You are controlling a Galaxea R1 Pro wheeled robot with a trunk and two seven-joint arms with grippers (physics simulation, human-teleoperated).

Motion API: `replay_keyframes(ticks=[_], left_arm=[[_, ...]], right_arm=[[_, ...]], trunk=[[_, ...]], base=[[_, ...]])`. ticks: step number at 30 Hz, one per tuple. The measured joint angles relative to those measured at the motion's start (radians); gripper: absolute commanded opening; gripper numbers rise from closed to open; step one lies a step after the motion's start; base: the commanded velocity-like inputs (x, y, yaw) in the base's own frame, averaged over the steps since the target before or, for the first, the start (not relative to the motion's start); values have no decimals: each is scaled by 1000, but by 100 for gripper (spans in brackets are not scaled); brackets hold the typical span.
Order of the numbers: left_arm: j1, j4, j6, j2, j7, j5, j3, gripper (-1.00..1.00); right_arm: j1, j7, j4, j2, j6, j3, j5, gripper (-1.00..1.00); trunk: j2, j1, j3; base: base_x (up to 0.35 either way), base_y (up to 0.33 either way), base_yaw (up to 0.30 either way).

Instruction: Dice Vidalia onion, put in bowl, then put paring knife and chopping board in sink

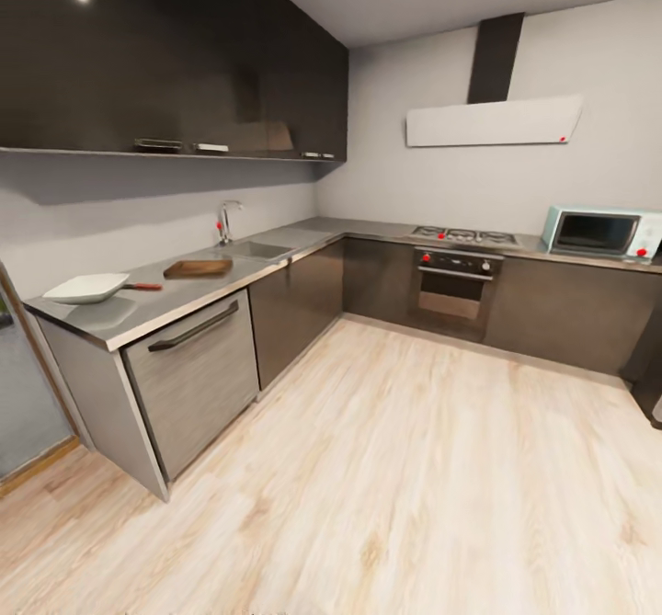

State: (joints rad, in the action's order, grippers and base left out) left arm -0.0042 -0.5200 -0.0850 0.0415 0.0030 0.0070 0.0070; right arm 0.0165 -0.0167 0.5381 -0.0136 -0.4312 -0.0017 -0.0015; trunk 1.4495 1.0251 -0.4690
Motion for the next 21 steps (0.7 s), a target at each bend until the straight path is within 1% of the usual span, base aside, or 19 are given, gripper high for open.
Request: replay_keyframes(ticks=[21], left_arm=[[0, 0, 0, 0, 0, 0, 0, 100]], right_arm=[[0, 0, -5, 0, 0, 0, 0, 100]], trunk=[[0, 0, 0]], base=[[0, -319, 248]])
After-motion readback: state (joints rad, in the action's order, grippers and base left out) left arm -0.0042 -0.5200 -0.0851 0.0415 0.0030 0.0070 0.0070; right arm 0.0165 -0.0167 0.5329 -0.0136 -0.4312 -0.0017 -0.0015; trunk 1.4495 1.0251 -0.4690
